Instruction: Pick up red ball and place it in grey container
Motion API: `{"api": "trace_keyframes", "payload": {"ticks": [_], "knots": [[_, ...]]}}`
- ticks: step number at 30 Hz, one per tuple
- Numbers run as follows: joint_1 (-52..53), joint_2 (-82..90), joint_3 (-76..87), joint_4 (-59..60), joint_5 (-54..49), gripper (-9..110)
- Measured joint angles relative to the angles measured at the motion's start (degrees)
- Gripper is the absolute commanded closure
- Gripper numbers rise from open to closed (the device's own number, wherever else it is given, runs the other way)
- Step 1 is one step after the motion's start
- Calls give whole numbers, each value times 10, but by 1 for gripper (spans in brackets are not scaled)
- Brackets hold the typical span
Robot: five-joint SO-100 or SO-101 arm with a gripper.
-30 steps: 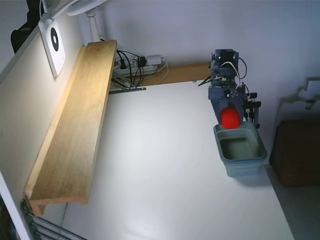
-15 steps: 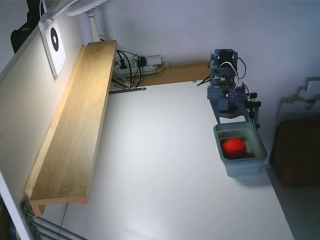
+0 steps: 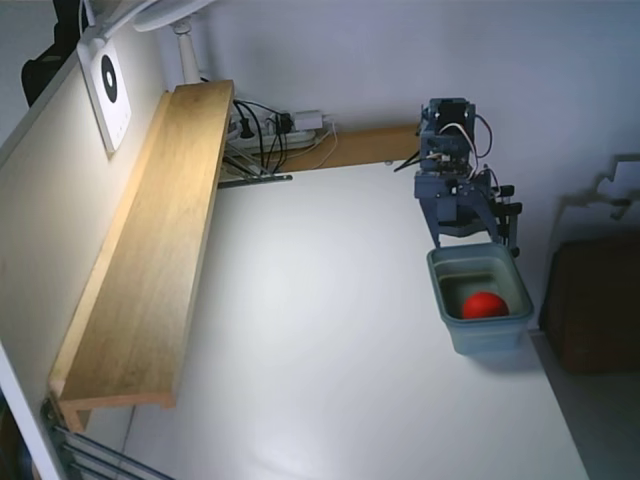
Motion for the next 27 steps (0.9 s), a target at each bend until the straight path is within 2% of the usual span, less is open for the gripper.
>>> {"api": "trace_keyframes", "payload": {"ticks": [12,27], "knots": [[14,0,3,0,0,66],[151,80,76,0,0,73]]}}
